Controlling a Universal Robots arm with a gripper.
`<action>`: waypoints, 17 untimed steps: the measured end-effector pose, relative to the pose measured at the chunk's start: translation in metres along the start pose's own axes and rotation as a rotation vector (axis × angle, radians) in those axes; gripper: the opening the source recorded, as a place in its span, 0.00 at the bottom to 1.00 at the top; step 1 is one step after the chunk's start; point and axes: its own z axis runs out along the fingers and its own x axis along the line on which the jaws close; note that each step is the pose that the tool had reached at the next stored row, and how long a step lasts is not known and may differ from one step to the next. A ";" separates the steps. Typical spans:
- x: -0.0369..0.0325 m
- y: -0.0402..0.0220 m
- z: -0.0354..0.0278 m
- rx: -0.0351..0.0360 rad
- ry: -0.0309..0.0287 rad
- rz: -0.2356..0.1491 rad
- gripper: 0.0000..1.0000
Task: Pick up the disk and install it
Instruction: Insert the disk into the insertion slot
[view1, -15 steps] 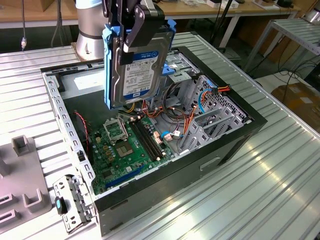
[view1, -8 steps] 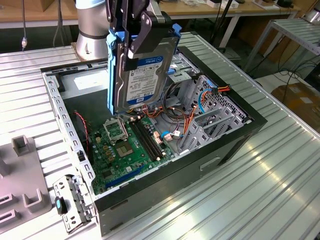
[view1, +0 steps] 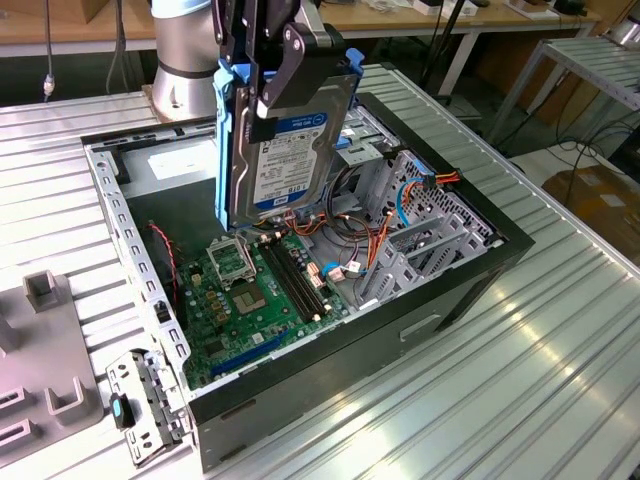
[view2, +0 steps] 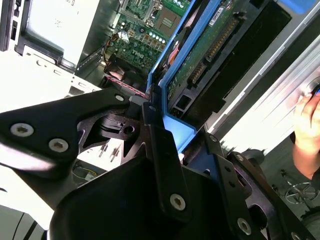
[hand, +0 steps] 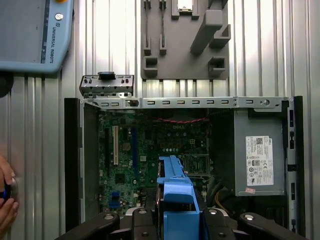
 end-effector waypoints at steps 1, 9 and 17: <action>0.0000 0.0000 0.0000 0.0000 0.0000 0.000 0.37; 0.0069 -0.0001 -0.0001 0.0001 0.0001 0.000 0.37; 0.0126 -0.0031 -0.0002 0.0000 0.0000 0.000 0.37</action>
